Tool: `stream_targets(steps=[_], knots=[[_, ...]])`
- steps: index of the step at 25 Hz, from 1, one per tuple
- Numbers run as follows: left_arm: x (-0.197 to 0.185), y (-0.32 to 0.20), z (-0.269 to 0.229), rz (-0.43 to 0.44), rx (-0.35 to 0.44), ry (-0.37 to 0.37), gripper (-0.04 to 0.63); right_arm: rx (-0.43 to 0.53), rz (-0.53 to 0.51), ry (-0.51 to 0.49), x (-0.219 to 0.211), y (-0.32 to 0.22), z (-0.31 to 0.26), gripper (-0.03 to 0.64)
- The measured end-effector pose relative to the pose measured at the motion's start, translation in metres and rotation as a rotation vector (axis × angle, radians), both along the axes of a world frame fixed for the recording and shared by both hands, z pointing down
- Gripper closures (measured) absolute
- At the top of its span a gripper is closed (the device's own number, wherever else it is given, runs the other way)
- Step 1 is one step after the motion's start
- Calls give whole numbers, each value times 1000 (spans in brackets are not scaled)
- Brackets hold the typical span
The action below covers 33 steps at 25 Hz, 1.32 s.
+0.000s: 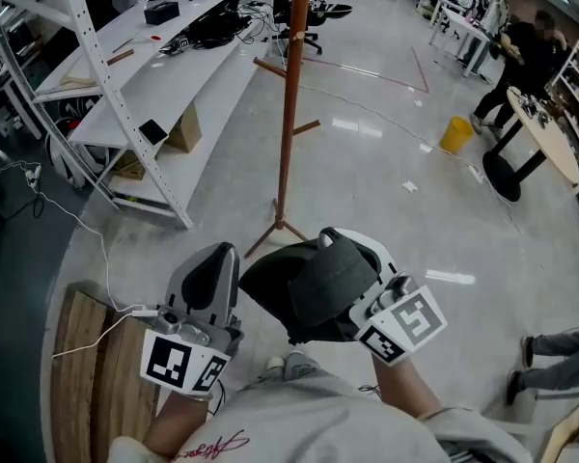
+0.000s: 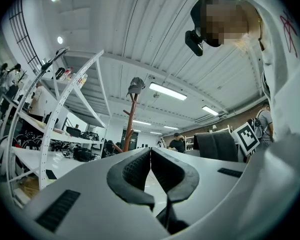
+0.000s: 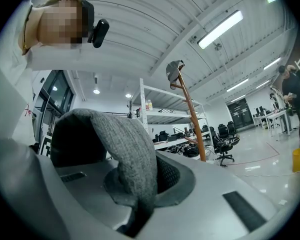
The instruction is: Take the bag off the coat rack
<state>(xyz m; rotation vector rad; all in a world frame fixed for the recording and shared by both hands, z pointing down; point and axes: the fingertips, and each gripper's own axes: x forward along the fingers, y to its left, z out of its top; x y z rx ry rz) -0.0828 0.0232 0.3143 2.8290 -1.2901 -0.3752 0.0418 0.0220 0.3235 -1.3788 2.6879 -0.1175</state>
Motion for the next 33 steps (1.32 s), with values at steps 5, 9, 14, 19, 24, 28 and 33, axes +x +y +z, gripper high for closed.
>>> stream_targets(steps=[5, 9, 14, 19, 24, 28, 33], knots=[[2, 4, -6, -15, 12, 4, 575, 4, -9, 17, 3, 2, 0, 600], [5, 8, -10, -25, 21, 14, 575, 9, -14, 35, 5, 6, 0, 600], [11, 14, -11, -28, 31, 17, 575, 8, -22, 46, 8, 12, 2, 600], [12, 17, -11, -37, 32, 17, 575, 7, -33, 49, 10, 15, 1, 600], [14, 21, -12, -40, 35, 11, 575, 8, -43, 53, 9, 17, -2, 600], [13, 26, -12, -44, 39, 9, 575, 13, -58, 61, 6, 22, -2, 599], [14, 30, -15, -50, 40, 9, 575, 12, -68, 60, 5, 26, -5, 600]])
